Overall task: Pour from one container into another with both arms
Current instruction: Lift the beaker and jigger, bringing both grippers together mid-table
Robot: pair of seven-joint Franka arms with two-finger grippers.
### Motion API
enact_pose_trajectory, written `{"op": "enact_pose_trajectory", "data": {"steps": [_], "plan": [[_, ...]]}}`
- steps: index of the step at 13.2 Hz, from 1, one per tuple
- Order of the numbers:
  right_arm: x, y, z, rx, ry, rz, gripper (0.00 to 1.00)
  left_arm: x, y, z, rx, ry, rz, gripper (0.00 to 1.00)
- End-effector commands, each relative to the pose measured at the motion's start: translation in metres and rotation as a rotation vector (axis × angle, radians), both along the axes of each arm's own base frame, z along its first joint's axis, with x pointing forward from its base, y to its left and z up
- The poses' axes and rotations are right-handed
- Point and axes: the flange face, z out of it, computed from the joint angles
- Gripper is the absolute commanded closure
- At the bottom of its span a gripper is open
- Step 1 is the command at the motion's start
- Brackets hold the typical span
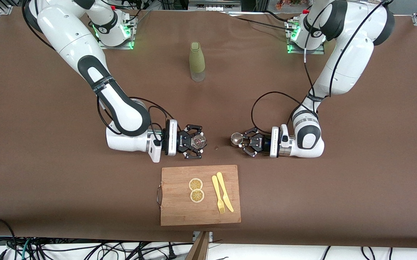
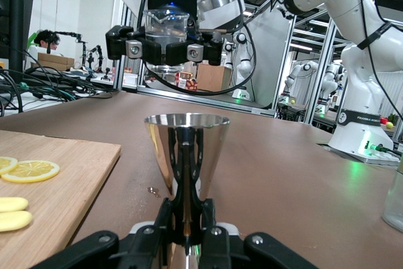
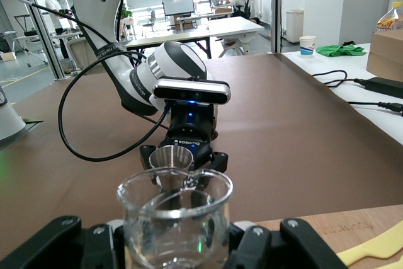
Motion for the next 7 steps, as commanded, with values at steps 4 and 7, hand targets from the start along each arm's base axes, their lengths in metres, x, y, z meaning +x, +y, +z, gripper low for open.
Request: {"op": "enact_pose_trajectory", "data": {"steps": [4, 7], "plan": [[-0.012, 0.034, 0.008, -0.06, -0.011, -0.058, 1.0, 0.006, -0.047, 0.012, 0.001, -0.003, 0.035, 1.0], [-0.017, 0.047, 0.02, -0.115, -0.027, -0.061, 1.0, 0.013, -0.055, 0.021, 0.007, -0.028, 0.027, 1.0]]}}
